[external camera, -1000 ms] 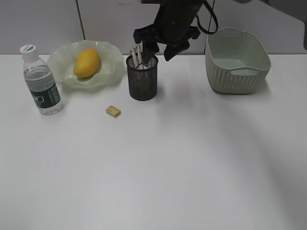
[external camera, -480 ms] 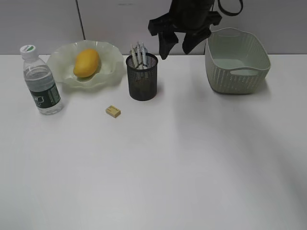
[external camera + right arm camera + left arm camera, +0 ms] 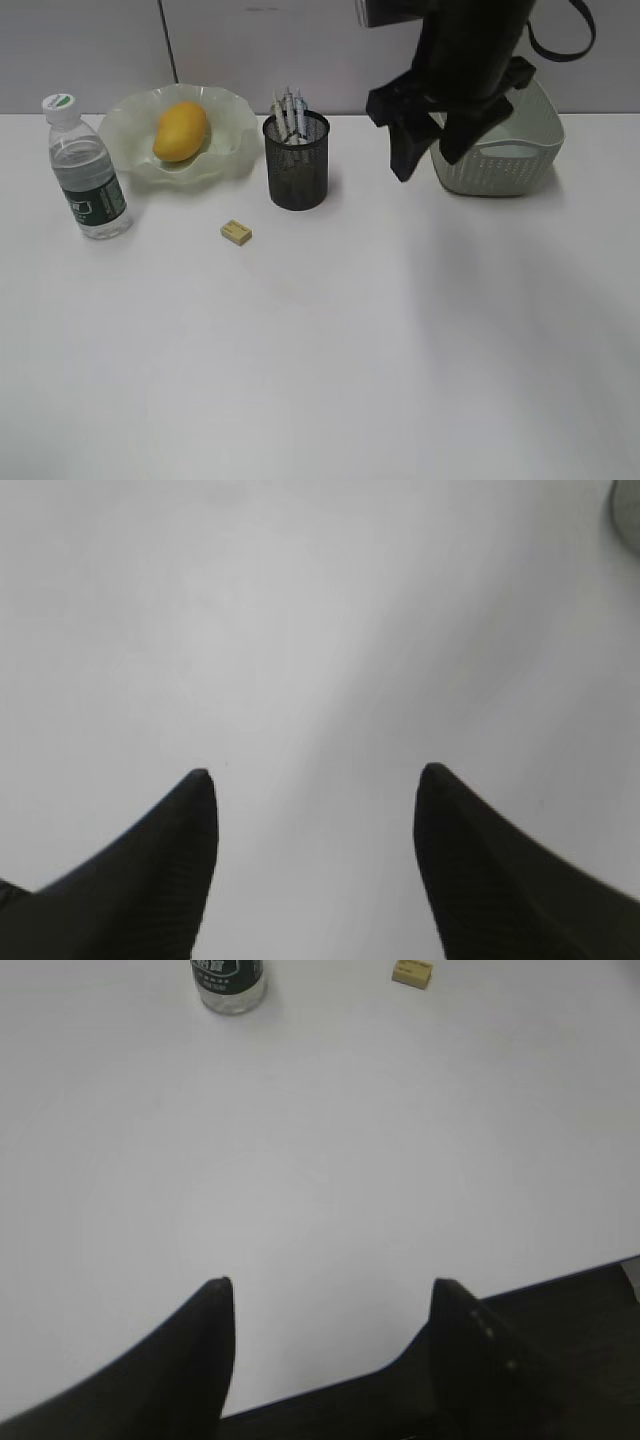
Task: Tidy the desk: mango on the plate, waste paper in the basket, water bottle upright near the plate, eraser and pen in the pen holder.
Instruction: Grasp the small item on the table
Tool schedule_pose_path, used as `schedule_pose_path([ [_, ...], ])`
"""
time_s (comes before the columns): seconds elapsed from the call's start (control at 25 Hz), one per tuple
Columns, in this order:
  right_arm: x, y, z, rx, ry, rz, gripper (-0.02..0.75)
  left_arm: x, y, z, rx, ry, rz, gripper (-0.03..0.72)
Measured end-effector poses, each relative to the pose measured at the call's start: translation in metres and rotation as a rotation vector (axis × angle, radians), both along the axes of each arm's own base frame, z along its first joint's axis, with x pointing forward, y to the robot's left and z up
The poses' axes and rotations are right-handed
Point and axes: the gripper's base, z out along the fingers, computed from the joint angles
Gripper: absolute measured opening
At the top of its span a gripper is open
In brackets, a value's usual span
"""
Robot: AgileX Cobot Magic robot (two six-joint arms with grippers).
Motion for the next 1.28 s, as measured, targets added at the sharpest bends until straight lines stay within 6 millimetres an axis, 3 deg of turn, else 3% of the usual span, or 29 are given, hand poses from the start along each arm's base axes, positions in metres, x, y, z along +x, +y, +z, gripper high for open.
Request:
schedule_pose_path([
  [0.28,-0.057,-0.032,-0.007,-0.048,0.084,0.0,0.476,0.0,0.0,0.0,0.0,0.0,0.0,0.466],
  [0.68,-0.131,-0.074,0.005,0.006,-0.017,-0.006,0.475,0.0,0.0,0.0,0.0,0.0,0.0,0.466],
  [0.88,-0.159,-0.091,0.004,-0.007,-0.034,-0.001,0.475,0.0,0.0,0.0,0.0,0.0,0.0,0.466],
  [1.28,-0.211,-0.122,-0.016,0.03,-0.115,-0.002,0.475,0.0,0.0,0.0,0.0,0.0,0.0,0.466],
])
